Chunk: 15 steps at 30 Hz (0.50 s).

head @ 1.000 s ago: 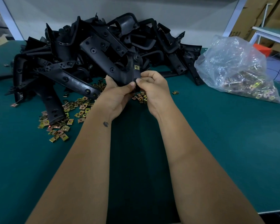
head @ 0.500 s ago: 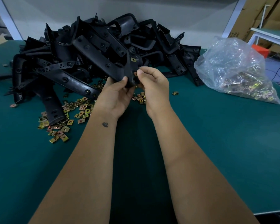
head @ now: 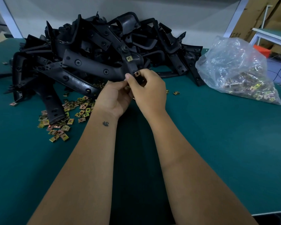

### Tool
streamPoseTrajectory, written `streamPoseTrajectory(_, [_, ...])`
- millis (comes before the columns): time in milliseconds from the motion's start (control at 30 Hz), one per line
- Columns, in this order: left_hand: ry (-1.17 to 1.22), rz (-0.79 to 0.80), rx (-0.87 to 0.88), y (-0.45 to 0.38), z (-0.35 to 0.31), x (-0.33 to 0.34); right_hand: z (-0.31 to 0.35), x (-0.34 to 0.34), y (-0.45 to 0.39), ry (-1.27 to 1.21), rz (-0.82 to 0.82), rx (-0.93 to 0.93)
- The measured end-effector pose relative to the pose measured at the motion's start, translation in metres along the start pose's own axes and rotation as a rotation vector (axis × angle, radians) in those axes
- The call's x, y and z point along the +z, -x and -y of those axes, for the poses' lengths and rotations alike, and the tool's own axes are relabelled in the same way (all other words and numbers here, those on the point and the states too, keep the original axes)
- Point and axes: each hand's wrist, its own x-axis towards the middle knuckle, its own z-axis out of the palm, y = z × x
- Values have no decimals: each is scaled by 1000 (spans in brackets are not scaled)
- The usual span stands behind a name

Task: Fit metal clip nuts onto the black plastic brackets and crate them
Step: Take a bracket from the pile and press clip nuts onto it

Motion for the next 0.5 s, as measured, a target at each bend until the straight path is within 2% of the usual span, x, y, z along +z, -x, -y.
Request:
streamPoseTrajectory(267, [-35,-47,-10,4,0,5,2,-2,1,53,-15,-86])
streamPoseTrajectory(500, [-85,-17,-37,5,0,6,2,-1,1,93,-46,-138])
